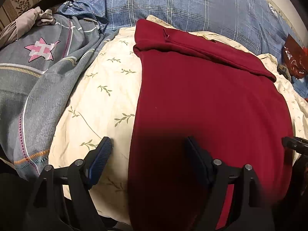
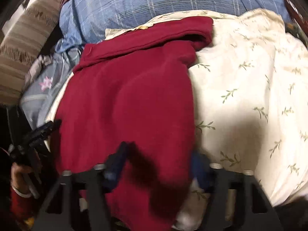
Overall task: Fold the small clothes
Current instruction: 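Move both tools down to the long side edge of the red sweater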
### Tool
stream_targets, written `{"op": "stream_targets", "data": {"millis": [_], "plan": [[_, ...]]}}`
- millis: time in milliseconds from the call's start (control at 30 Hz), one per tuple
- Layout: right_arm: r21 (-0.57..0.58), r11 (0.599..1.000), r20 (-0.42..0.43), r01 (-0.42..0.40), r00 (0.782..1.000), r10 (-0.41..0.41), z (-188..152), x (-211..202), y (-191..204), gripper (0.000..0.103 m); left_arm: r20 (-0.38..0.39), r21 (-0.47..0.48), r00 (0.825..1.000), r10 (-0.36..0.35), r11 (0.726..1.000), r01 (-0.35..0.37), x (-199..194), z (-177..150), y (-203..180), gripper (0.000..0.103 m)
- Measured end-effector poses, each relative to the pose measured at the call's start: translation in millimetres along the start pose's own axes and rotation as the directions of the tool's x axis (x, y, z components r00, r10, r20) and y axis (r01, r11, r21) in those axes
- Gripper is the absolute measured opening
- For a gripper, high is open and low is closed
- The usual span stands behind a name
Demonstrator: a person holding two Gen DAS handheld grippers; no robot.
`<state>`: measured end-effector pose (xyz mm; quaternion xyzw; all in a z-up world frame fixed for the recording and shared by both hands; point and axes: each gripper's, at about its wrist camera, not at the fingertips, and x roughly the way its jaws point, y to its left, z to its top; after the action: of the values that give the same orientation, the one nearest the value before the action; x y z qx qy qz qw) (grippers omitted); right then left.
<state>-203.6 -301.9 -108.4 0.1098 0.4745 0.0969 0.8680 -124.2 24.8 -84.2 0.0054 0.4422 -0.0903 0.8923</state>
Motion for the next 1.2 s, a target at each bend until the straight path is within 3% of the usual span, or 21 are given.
{"op": "stream_targets", "data": {"millis": [67, 133, 233, 300, 600, 933, 1200], "plan": [[0.005, 0.999, -0.001, -0.032, 0.999, 0.032, 0.4, -4.7, -0.7, 0.017, -0.006, -0.001, 1.000, -0.007, 1.000, 0.007, -2.2, -1.5, 0.5, 0.078], [0.012, 0.999, -0.009, -0.030, 0.999, 0.030, -0.1, -7.4, -4.3, 0.017, -0.017, -0.004, 1.000, -0.019, 1.000, 0.019, -5.3, -4.2, 1.6, 0.078], [0.076, 0.995, -0.021, -0.069, 0.997, 0.070, -4.7, -12.3, -16.3, 0.028, -0.032, 0.005, 0.999, -0.026, 1.000, 0.026, -8.5, -9.5, 2.8, 0.078], [0.097, 0.991, -0.057, -0.095, 0.993, 0.101, -9.9, -11.0, -20.5, 0.051, -0.040, 0.018, 0.999, -0.026, 0.999, 0.026, -11.0, -14.4, 2.8, 0.078], [0.080, 0.985, -0.113, -0.154, 0.980, 0.163, -33.7, -16.1, -22.8, 0.059, -0.097, -0.002, 0.994, -0.051, 0.999, 0.051, -18.8, -36.3, 14.5, 0.078], [0.044, 0.973, -0.193, -0.226, 0.954, 0.231, -44.0, -11.2, -19.4, 0.059, -0.158, 0.019, 0.984, -0.088, 0.996, 0.092, -18.7, -51.1, 4.0, 0.080], [-0.009, 0.971, -0.258, -0.239, 0.939, 0.229, -54.3, -2.9, -4.9, 0.053, -0.194, 0.038, 0.977, -0.089, 0.994, 0.098, -14.7, -58.6, -2.6, 0.083]]}}
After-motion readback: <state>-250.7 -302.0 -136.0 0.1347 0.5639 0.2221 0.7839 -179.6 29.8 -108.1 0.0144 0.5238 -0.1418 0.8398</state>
